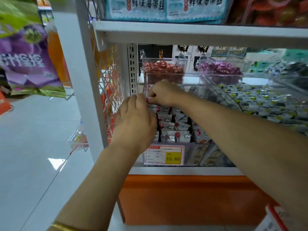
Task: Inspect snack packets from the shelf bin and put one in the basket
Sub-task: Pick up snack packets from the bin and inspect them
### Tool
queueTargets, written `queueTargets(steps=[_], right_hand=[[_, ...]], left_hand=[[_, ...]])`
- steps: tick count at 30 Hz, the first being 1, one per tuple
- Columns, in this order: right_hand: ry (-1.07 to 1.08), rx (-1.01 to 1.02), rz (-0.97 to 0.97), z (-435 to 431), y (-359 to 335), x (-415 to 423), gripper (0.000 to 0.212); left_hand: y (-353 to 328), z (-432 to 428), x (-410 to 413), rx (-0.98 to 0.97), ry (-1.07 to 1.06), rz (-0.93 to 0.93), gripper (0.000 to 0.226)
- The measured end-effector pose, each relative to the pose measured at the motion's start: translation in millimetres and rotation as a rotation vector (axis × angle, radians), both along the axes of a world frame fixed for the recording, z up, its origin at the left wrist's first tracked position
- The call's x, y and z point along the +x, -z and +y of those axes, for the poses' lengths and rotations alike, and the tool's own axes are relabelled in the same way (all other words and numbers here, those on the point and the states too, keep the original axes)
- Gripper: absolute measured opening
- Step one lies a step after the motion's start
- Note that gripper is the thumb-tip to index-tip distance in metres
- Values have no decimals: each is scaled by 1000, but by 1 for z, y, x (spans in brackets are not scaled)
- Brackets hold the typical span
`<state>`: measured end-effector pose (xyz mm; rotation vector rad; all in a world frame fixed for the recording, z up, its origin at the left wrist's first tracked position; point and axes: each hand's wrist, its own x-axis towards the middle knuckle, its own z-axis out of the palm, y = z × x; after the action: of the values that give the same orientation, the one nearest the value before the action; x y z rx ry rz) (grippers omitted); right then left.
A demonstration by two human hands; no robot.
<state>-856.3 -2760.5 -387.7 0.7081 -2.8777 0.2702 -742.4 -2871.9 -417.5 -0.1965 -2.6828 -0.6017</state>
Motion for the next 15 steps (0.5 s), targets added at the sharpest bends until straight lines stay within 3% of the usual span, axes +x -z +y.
queueTargets(steps=[2,6,10,15], right_hand=[[4,12,-8,2,1,-1,13],[27,-198,-40,2,0,-9,14],[3,-70,-58,-2,2,-14,14],[152,-369,17,2,-17,-33,20]], left_hand=[[0,-1,0,19,11,4,55],[1,-3,0,46,30,-8,56],[1,-2,-2,77,46,-24,58],[0,-2,-2,135,61,-66,59]])
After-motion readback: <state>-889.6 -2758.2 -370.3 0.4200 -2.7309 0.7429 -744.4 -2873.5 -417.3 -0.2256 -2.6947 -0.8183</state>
